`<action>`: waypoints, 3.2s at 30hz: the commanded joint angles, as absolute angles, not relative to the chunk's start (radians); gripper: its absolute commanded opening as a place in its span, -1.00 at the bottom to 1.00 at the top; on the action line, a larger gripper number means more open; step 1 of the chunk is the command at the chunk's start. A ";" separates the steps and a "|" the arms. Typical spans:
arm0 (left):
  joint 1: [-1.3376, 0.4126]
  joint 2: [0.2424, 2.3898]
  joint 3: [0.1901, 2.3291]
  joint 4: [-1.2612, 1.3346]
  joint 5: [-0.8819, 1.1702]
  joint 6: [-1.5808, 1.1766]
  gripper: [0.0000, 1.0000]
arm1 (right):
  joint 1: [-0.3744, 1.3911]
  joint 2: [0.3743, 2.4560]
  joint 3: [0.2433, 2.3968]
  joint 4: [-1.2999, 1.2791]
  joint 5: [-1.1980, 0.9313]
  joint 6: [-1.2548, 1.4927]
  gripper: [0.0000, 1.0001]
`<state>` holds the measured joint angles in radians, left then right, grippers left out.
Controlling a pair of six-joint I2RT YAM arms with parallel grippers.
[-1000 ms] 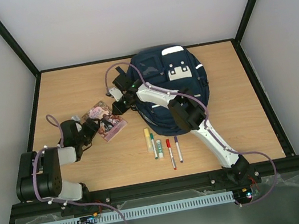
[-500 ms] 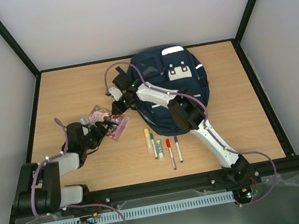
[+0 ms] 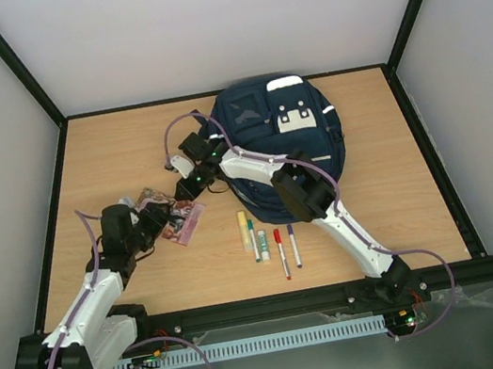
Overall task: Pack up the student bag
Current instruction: Pick up the book from the center of the board.
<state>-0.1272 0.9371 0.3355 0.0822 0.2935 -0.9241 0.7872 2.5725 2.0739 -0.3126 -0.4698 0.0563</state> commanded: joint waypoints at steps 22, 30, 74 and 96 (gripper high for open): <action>-0.002 1.125 0.304 -0.072 0.138 -0.846 0.68 | 0.875 2.846 1.917 -0.708 -0.455 0.000 -0.92; -0.049 1.114 0.218 0.316 0.355 -0.857 0.64 | 0.875 2.895 1.945 -0.723 -0.456 0.004 -0.93; -0.052 0.765 0.235 -0.106 0.146 -1.092 -0.20 | 0.875 2.928 1.971 -0.737 -0.445 0.012 -0.90; -0.064 0.624 0.391 -0.097 0.336 -0.907 -0.95 | 0.437 1.791 1.460 -0.669 -0.395 -0.073 -0.34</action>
